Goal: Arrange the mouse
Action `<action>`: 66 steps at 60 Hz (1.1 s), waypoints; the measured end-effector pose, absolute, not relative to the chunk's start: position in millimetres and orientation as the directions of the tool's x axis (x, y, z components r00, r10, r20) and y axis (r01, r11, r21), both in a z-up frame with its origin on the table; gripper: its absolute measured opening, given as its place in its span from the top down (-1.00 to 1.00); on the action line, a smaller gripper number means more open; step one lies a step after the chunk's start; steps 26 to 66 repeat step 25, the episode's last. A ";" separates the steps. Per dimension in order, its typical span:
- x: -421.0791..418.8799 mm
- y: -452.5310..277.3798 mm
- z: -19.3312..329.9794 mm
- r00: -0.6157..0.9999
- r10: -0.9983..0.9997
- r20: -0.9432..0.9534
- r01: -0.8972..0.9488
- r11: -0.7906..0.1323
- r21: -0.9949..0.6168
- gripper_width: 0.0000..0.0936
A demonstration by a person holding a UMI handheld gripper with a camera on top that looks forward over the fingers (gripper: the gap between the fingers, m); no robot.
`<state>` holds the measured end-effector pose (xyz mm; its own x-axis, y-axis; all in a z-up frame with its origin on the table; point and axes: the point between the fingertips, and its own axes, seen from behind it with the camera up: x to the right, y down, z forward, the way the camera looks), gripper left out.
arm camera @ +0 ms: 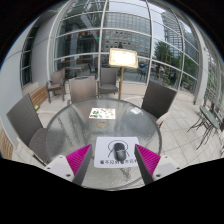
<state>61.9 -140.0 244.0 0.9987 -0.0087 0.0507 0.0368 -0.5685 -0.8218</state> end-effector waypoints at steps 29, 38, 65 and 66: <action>36.8 -150.5 245.5 0.999 0.018 0.040 0.043 -0.570 -0.820 -0.84; 36.8 -150.5 245.5 0.999 0.018 0.040 0.043 -0.570 -0.820 -0.84; 36.8 -150.5 245.5 0.999 0.018 0.040 0.043 -0.570 -0.820 -0.84; 36.8 -150.5 245.5 0.999 0.018 0.040 0.043 -0.570 -0.820 -0.84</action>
